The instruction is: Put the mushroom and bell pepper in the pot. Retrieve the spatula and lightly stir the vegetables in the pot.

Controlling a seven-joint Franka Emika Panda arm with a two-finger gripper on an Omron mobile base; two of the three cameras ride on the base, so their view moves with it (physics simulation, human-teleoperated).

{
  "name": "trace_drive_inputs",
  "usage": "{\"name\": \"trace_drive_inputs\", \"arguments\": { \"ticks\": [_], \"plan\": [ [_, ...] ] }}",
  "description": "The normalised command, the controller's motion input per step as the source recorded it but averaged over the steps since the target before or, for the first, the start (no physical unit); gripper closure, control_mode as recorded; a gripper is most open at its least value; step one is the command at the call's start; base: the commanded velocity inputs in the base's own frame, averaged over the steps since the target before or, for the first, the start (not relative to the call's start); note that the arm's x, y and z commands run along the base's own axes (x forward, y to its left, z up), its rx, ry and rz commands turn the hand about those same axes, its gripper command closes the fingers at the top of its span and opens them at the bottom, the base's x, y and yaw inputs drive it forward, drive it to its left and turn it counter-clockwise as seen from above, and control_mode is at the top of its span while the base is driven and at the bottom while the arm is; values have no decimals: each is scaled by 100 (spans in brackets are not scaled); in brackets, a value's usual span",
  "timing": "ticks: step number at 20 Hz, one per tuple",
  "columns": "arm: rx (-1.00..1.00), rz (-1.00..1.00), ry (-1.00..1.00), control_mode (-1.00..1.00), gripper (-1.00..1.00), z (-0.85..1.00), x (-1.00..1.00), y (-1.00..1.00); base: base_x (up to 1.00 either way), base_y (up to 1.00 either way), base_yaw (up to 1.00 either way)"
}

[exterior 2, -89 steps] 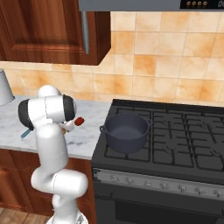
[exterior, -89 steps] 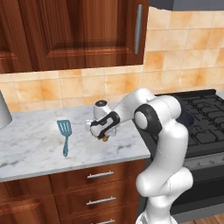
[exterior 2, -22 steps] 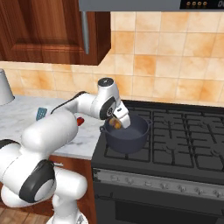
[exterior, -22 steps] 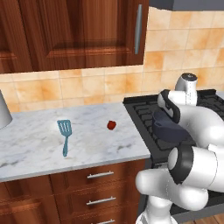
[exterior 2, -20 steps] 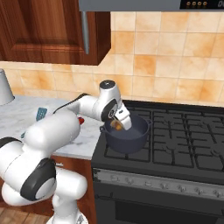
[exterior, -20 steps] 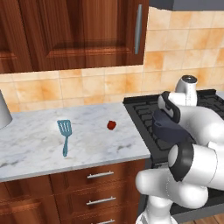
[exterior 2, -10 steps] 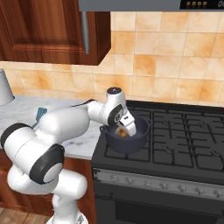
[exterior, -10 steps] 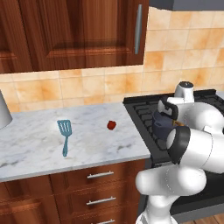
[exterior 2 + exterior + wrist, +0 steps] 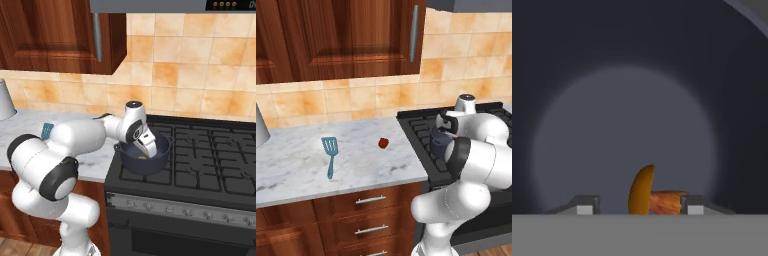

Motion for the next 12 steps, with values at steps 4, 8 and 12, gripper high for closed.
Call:
{"name": "trace_drive_inputs", "arguments": {
  "ticks": [4, 8, 12],
  "plan": [
    [1, 2, 3, -100, -100, 14, 0, -1, 0, 0, 0],
    [0, 1, -1, -100, -100, 77, -23, 0, 0, 0, 0],
    [0, 25, -8, -100, -100, 54, -58, 30, 0, 0, 0]
  ]
}}
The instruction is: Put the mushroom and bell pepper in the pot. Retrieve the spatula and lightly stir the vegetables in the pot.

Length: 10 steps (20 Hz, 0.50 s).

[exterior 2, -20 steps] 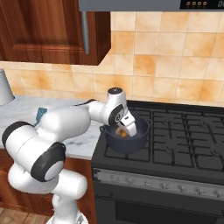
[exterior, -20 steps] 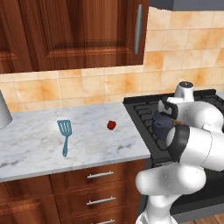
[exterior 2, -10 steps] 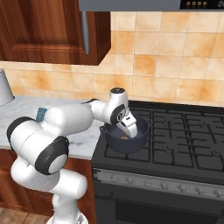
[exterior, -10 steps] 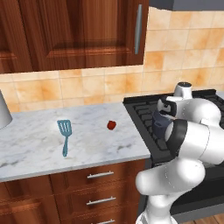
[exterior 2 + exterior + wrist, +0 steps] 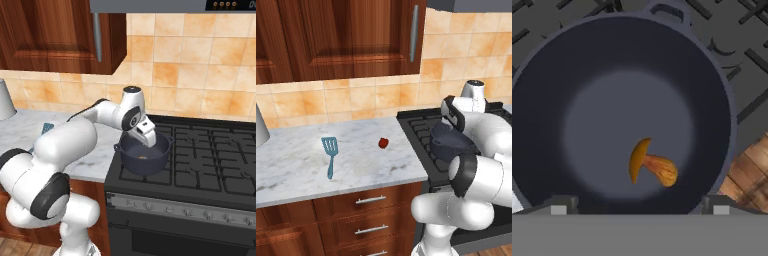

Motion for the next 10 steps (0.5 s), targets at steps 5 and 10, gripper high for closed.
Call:
{"name": "trace_drive_inputs", "arguments": {
  "ticks": [5, 10],
  "plan": [
    [-8, 50, -5, -100, -100, 49, -36, 67, 0, 0, 0],
    [-8, 33, -1, -100, -100, 23, -7, 88, 0, 0, 0]
  ]
}}
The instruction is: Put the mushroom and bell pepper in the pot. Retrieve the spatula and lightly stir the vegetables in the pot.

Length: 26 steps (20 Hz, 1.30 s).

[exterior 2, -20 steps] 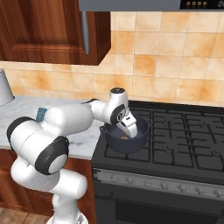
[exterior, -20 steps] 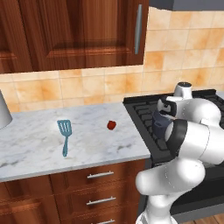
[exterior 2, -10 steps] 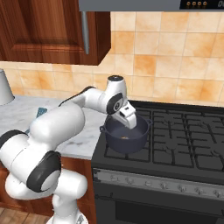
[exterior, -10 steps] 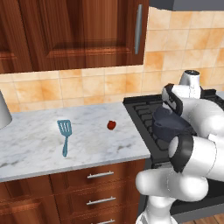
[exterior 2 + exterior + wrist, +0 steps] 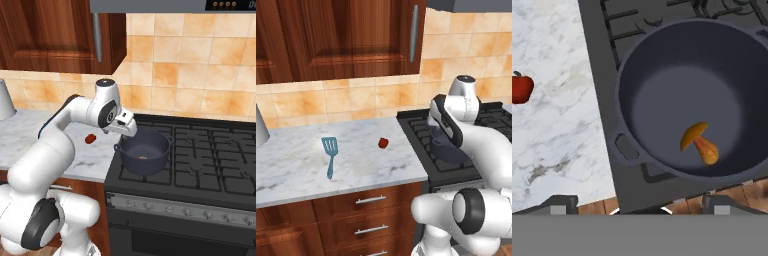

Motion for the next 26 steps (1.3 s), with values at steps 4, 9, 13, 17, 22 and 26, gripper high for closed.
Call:
{"name": "trace_drive_inputs", "arguments": {
  "ticks": [4, 9, 13, 17, 22, 26],
  "plan": [
    [-4, 12, -3, -100, -100, 4, 0, 99, 0, 0, 0],
    [-3, 0, -2, -100, -100, 0, 28, 90, 0, 0, 0],
    [0, 0, 0, -100, -100, -2, 45, 79, 0, 0, 0],
    [0, 0, 0, -100, -100, -19, 53, 61, 0, 0, 0],
    [0, 0, 1, -100, -100, -54, 39, 44, 0, 0, 0],
    [0, -1, 0, -100, -100, -49, 53, 23, 0, 0, 0]
  ]
}}
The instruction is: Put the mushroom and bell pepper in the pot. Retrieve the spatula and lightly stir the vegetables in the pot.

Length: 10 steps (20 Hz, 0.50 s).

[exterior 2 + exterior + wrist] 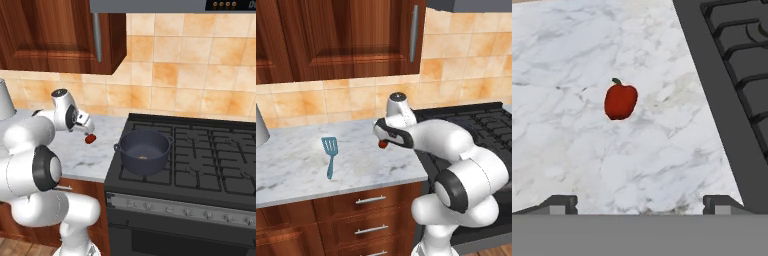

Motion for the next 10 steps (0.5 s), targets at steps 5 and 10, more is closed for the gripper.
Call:
{"name": "trace_drive_inputs", "arguments": {
  "ticks": [5, 10],
  "plan": [
    [0, -5, 7, -100, -100, -40, 53, 4, 0, 0, 0],
    [0, -6, 0, -100, -100, -30, 36, 11, 0, 0, 0]
  ]
}}
